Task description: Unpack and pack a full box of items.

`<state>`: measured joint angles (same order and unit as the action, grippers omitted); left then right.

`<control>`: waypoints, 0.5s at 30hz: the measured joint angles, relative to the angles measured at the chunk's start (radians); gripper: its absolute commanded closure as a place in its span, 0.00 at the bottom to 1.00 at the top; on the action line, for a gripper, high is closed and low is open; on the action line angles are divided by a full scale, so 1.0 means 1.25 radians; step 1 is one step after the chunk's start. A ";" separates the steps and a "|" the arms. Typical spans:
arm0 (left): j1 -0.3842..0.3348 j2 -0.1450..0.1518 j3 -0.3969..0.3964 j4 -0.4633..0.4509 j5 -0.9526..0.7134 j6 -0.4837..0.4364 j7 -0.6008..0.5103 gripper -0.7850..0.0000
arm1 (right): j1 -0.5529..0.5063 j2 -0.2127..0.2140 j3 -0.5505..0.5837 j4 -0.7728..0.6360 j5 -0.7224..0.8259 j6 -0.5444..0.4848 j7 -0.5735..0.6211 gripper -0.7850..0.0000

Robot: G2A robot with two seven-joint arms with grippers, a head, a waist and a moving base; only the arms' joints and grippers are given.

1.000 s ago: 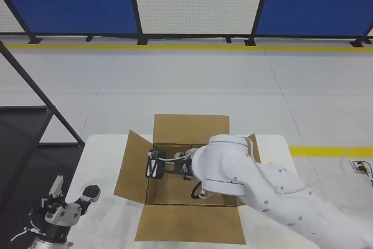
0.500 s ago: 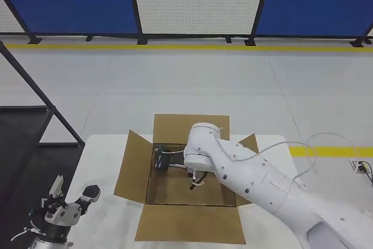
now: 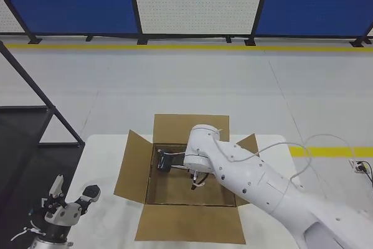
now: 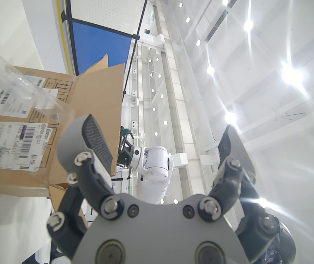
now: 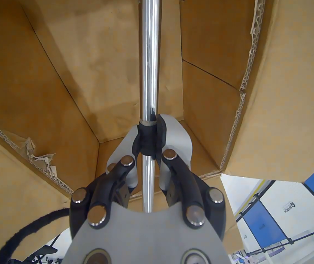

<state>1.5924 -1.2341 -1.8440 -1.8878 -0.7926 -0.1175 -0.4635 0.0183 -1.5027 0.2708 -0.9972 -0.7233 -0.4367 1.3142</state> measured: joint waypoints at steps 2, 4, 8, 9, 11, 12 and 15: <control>0.000 0.000 0.000 0.000 0.000 0.000 0.000 0.00 | -0.009 -0.007 -0.007 0.023 -0.009 -0.017 -0.024 1.00; 0.000 0.000 0.000 0.000 0.000 0.000 0.000 0.00 | -0.013 -0.018 -0.014 0.059 -0.017 -0.049 -0.057 1.00; 0.000 0.000 0.000 0.000 0.000 0.000 0.000 0.00 | -0.016 -0.042 -0.028 0.131 -0.044 -0.103 -0.129 1.00; 0.000 0.000 0.000 0.000 0.000 0.000 0.000 0.00 | -0.017 -0.050 -0.033 0.151 -0.054 -0.112 -0.146 1.00; 0.000 0.000 0.000 0.000 0.000 0.000 0.000 0.00 | -0.018 -0.064 -0.040 0.179 -0.070 -0.120 -0.169 1.00; 0.000 0.000 0.000 0.000 0.000 0.000 0.000 0.00 | -0.019 -0.073 -0.045 0.200 -0.081 -0.119 -0.183 1.00; 0.000 0.000 0.000 0.000 0.000 0.000 0.000 0.00 | -0.023 -0.096 -0.054 0.250 -0.104 -0.114 -0.215 1.00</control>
<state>1.5924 -1.2341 -1.8440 -1.8878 -0.7926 -0.1175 -0.4635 -0.0111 -1.6225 0.2030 -0.6850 -0.8535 -0.5789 1.0448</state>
